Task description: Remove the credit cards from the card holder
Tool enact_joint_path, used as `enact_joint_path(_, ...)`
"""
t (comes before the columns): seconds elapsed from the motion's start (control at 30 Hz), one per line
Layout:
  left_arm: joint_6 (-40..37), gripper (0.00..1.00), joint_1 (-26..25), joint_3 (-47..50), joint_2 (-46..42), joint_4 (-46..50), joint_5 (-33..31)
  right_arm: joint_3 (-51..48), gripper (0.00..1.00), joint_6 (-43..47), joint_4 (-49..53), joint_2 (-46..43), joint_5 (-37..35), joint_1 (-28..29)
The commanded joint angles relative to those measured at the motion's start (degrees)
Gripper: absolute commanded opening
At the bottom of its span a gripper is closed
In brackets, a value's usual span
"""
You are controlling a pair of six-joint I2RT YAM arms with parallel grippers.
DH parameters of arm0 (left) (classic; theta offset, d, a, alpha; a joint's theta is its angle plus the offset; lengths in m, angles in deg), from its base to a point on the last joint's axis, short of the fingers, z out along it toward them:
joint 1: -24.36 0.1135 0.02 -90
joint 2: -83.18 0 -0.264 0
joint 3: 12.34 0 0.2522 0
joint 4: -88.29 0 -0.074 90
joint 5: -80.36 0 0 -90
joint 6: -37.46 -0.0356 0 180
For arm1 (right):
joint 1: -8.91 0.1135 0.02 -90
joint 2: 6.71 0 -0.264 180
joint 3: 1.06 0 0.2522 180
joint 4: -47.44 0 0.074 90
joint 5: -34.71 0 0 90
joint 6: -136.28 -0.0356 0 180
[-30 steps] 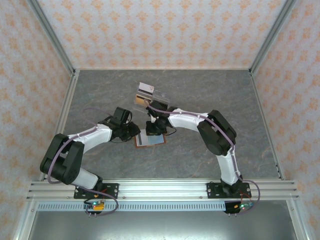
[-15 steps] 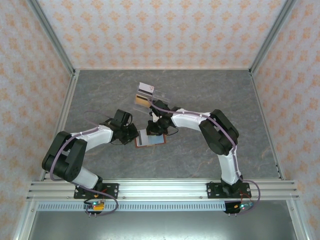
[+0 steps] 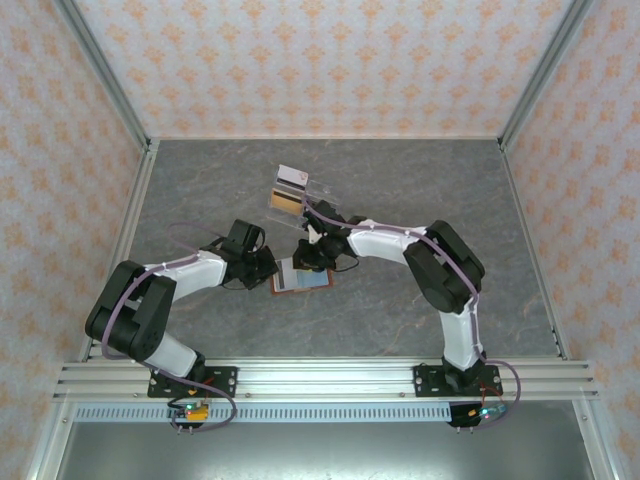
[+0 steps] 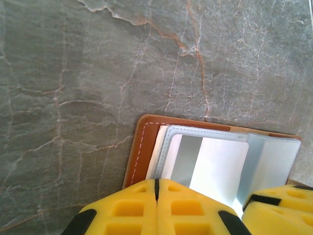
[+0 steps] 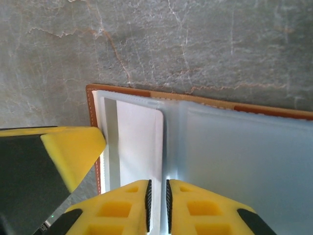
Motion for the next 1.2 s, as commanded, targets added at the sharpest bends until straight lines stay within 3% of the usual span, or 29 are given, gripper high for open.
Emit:
enact_joint_path(0.0, -0.27, 0.05, -0.27, 1.39, 1.61, 2.45, -2.31, -1.17, 0.17, -1.52, -2.64, -3.54, 0.39, -0.42)
enact_joint_path(0.63, -0.27, 0.04, -0.27, 1.74, 1.35, 2.34, -2.25, 0.53, 0.15, -1.95, -0.83, 2.35, 1.71, -0.51)
enact_joint_path(1.17, -0.14, 0.02, -0.31, 2.45, 2.12, 1.26, -1.77, 0.91, 0.15, -2.92, -4.99, 3.71, 6.23, -0.51)
